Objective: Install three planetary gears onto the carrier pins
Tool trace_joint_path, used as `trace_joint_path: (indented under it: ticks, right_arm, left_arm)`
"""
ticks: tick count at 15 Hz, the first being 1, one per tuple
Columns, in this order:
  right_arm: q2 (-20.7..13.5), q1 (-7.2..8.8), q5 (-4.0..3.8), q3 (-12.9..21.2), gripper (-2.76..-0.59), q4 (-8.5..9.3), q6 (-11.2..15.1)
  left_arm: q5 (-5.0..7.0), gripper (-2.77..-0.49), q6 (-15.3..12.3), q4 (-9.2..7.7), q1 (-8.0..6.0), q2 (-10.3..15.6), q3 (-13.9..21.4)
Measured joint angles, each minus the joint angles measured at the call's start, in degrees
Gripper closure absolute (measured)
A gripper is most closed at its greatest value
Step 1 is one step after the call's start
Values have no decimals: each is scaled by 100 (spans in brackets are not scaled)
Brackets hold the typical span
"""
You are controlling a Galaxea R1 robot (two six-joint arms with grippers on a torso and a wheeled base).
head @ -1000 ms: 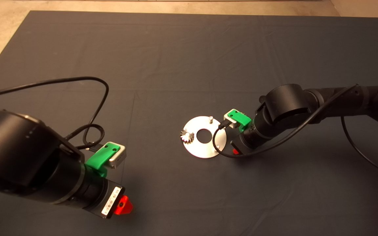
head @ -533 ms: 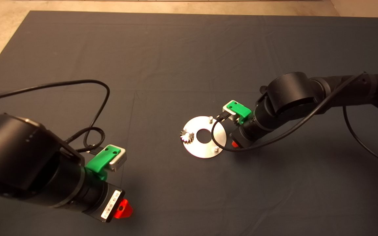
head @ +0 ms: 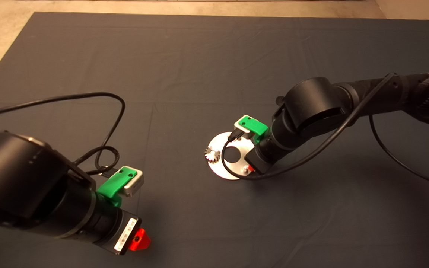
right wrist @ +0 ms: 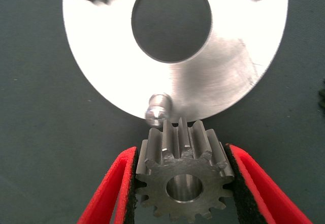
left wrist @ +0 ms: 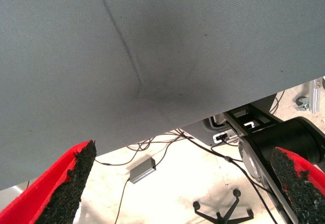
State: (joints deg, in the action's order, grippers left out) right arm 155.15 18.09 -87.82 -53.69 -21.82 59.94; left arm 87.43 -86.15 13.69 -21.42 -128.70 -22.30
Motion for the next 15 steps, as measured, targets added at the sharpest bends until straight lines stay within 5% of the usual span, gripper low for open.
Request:
trace_joint_path:
  ticks: [15]
  right_arm:
    - [317, -1, -2, -308, -107, 44, 124]
  left_arm:
    - [0, -248, -139, -39, 1, 2, 240]
